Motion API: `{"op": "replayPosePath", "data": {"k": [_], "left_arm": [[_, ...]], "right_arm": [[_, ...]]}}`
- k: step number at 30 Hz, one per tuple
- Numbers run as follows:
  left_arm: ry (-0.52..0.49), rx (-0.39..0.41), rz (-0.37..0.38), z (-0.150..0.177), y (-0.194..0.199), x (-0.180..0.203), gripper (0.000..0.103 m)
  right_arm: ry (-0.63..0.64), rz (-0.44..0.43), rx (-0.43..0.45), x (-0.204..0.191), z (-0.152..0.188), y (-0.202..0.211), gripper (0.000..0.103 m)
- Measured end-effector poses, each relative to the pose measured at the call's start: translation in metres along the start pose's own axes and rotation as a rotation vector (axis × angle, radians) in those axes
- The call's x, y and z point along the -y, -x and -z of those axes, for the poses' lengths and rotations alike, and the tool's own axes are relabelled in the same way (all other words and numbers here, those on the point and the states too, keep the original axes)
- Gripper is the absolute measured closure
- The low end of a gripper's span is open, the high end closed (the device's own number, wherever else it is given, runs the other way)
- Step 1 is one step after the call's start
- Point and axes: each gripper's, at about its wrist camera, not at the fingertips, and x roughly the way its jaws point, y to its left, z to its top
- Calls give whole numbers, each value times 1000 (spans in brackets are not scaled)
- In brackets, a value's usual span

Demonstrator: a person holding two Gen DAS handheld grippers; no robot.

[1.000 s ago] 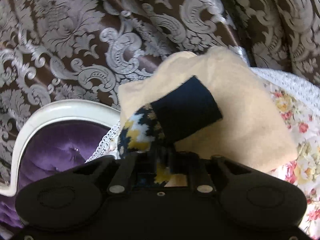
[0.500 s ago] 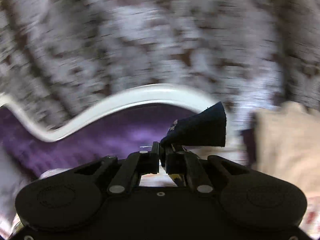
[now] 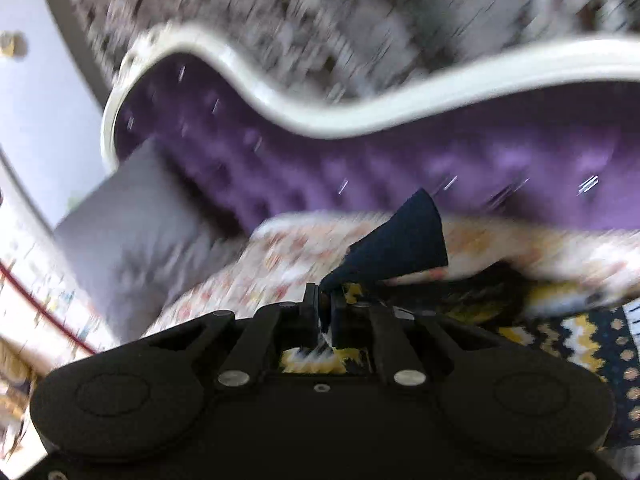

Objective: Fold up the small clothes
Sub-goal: 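Lift the sleeve and carry it across the sweater front with the right gripper, then open the right gripper and withdraw it from the folded sleeve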

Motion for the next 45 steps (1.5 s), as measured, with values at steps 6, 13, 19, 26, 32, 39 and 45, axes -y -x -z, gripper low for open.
{"op": "replayPosePath", "data": {"k": [6, 13, 19, 26, 32, 39, 45], "left_arm": [[-8, 9, 24, 0, 1, -3, 3], [2, 5, 62, -2, 4, -8, 5], [0, -19, 64, -11, 7, -17, 16], [5, -16, 32, -28, 9, -21, 17], [-2, -3, 40, -34, 29, -20, 18], [1, 70, 45, -47, 81, -29, 18], [11, 190, 33, -65, 140, -52, 18]], "right_arm": [[11, -37, -51, 4, 29, -16, 79], [103, 232, 32, 28, 65, 49, 58], [45, 395, 24, 59, 106, 81, 49], [-89, 418, -104, 61, 101, 92, 49], [-105, 359, -38, 34, 90, 140, 38], [-84, 401, 67, 11, 84, 196, 38], [-72, 432, 141, -7, 87, 220, 35]]}}
